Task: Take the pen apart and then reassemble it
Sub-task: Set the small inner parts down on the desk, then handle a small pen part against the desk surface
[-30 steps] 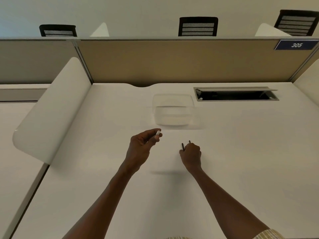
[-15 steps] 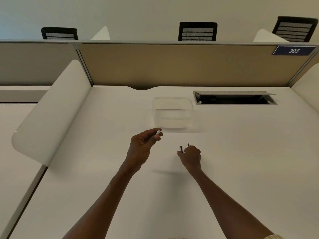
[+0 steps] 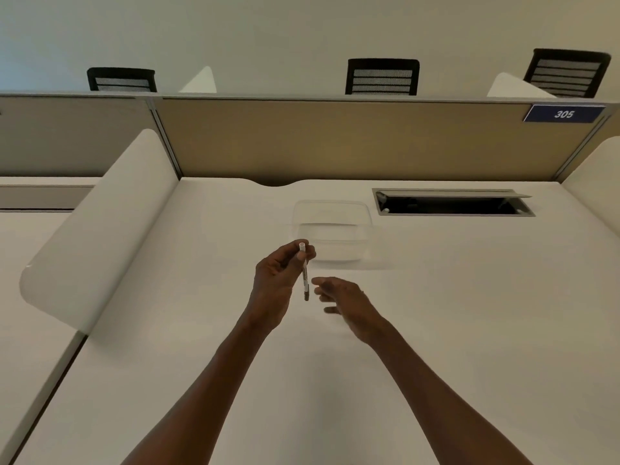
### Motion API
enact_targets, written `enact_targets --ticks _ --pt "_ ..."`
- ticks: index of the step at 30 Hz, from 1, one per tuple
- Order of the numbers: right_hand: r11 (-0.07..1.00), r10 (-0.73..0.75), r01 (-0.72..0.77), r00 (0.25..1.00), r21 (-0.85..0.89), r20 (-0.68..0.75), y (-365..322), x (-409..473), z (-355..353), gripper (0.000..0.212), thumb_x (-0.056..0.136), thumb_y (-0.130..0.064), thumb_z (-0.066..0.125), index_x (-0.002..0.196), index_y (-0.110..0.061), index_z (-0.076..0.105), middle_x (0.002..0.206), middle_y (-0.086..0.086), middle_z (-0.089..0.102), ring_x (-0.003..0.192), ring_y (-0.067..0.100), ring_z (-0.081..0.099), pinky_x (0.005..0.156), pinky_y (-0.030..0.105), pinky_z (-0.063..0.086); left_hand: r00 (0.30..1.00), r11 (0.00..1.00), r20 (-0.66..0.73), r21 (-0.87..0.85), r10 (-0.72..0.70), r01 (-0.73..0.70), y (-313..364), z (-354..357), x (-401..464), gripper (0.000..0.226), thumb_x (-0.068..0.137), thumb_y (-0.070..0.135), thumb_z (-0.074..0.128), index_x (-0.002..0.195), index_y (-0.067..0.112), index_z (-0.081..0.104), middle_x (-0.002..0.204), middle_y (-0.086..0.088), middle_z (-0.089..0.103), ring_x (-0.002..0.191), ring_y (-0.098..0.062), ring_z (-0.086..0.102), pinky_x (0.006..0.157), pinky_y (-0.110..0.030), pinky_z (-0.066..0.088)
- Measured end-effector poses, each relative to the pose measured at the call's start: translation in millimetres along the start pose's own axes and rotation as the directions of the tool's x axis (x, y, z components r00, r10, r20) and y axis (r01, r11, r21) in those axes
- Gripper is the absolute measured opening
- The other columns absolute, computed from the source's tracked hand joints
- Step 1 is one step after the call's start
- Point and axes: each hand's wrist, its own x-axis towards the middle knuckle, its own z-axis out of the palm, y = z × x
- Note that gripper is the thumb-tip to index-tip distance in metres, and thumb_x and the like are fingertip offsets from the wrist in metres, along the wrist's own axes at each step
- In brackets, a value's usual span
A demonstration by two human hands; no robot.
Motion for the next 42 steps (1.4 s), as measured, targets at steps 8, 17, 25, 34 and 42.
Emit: enact_targets --ticks 8,17,25,34,42 --pt "0.542 0.164 -0.181 0.98 0.821 0.108 -11 -5 2 0.025 0.073 -0.006 0.076 0.094 0.005 0.069 0.085 0.017 0.068 0.077 0.023 0.069 0.066 0.026 0.06 0.995 0.989 -0.094 -0.144 0.023 -0.037 8 22 9 0.021 0.091 0.016 0.059 0.104 0.02 0.074 0.105 -0.007 0.075 0.113 -0.025 0.066 0.094 -0.029 0.053" --pt "0.357 0.228 -0.182 0.968 0.916 0.103 -29 4 6 0.013 0.086 0.003 0.066 0.096 0.01 0.064 0.095 0.025 0.07 0.076 0.028 0.074 0.065 0.03 0.062 0.995 0.996 -0.064 0.031 0.083 -0.081 -7 9 -6 0.024 0.089 0.023 0.068 0.113 0.027 0.073 0.12 -0.003 0.071 0.122 -0.02 0.061 0.102 -0.034 0.048" --pt "0.585 0.324 0.023 0.91 0.811 -0.259 13 14 -4 0.043 0.082 0.015 0.065 0.12 0.004 0.049 0.091 0.023 0.062 0.074 0.03 0.068 0.076 0.038 0.061 0.959 0.629 -0.28 0.752 0.038 0.195 -66 -53 -27 0.04 0.1 0.013 0.052 0.14 0.011 0.051 0.144 -0.005 0.053 0.138 -0.019 0.044 0.108 -0.019 0.029" --pt "0.81 -0.564 0.447 0.772 -0.381 -0.294 22 29 16 0.038 0.092 -0.014 0.063 0.124 -0.024 0.046 0.08 -0.008 0.069 0.072 0.002 0.066 0.067 0.012 0.048 0.937 0.552 -0.347 0.774 -0.036 0.309 -99 -89 -32 0.052 0.105 0.017 0.035 0.154 0.009 0.02 0.163 -0.005 0.02 0.151 -0.017 0.011 0.122 -0.034 0.015" --pt "0.308 -0.743 0.668 0.613 -0.678 0.267 35 24 48 0.044 0.095 -0.007 0.056 0.135 -0.017 0.041 0.09 0.004 0.067 0.079 0.017 0.064 0.069 0.023 0.051 0.962 0.225 -0.267 0.935 -0.062 0.274 -130 -103 -30 0.062 0.105 0.033 0.03 0.154 0.004 0.005 0.164 -0.011 -0.008 0.151 -0.022 -0.01 0.123 -0.036 -0.002"
